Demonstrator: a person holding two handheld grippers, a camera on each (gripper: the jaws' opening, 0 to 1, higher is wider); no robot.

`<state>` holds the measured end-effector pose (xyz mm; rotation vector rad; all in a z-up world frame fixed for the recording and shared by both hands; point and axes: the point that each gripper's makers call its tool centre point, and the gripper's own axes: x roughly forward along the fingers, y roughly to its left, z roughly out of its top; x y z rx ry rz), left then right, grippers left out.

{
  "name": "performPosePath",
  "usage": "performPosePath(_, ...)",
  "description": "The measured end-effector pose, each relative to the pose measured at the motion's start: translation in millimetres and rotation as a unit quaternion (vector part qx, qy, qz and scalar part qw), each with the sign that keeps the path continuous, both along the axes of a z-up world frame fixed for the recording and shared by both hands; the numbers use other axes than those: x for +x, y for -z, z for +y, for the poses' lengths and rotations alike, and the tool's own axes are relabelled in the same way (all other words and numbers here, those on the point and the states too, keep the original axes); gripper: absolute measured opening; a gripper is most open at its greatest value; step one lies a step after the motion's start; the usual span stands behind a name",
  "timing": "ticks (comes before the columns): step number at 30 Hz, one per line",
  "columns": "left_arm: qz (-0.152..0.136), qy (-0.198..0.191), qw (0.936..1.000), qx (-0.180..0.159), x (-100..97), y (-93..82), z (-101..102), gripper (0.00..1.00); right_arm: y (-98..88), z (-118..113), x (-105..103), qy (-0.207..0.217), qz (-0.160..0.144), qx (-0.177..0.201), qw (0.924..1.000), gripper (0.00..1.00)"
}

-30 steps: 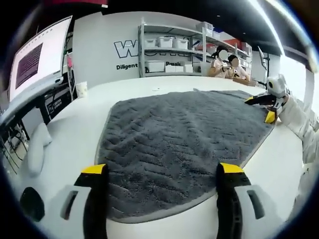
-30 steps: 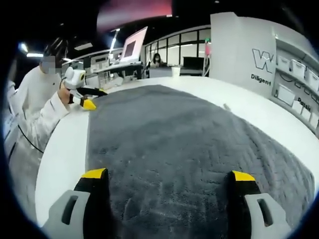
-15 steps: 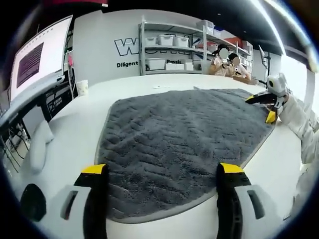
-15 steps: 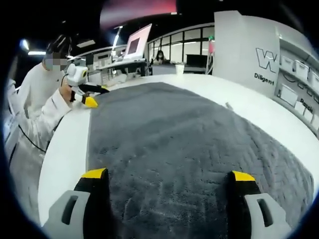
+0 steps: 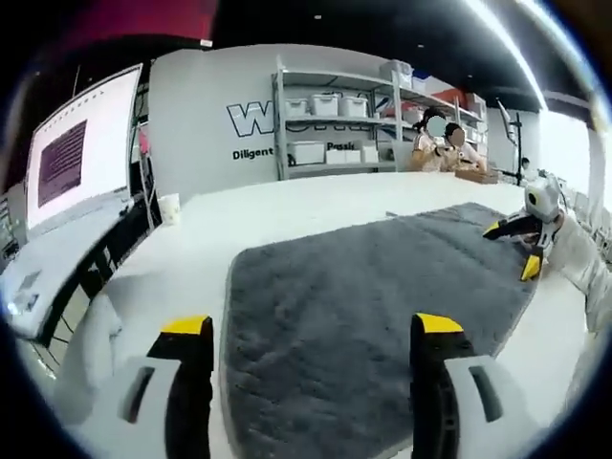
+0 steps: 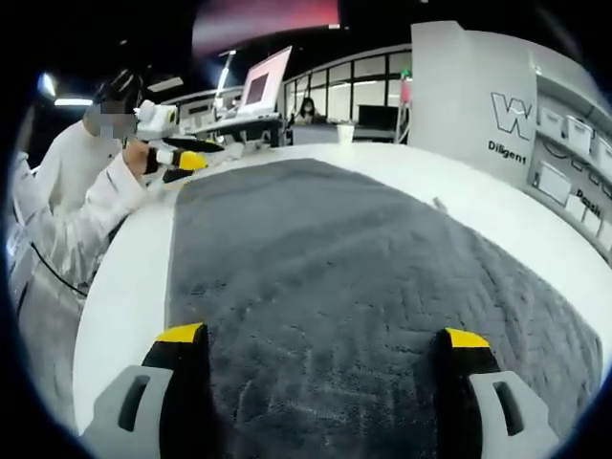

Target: Open the folded towel by lifting each exposed corner and separating the folded layers until the towel lies flat within the target outline without major curled edges

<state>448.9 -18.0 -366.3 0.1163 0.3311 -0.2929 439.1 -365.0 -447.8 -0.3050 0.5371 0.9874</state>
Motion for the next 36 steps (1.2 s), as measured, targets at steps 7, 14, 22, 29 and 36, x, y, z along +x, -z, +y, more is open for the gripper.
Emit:
performPosePath(7, -0.018, 0.024, 0.9994, -0.015, 30.4, -21.7, -18, 0.65, -0.2, 0, 0, -0.001, 0.0, 0.001, 1.0, 0.99)
performPosePath(14, -0.031, 0.0, 0.9994, -0.013, 57.7, -28.0, -9, 0.52, 0.2, 0, -1, -0.001, 0.0, 0.001, 1.0, 0.99)
performPosePath(22, -0.038, -0.023, 0.999, 0.007, 87.9, -30.1, 1, 0.39, 0.3, 1, -2, -0.002, -0.001, 0.002, 1.0, 0.99)
performPosePath(29, -0.019, -0.041, 0.9984, -0.033, 117.0, -17.9, 9, 0.32, 0.5, 1, -3, -0.002, -0.001, 0.002, 1.0, 0.99)
performPosePath(36, -0.002, -0.056, 0.9983, -0.016, 145.2, -4.3, 14, 0.24, 0.1, 1, -2, -0.003, -0.001, 0.003, 1.0, 0.99)
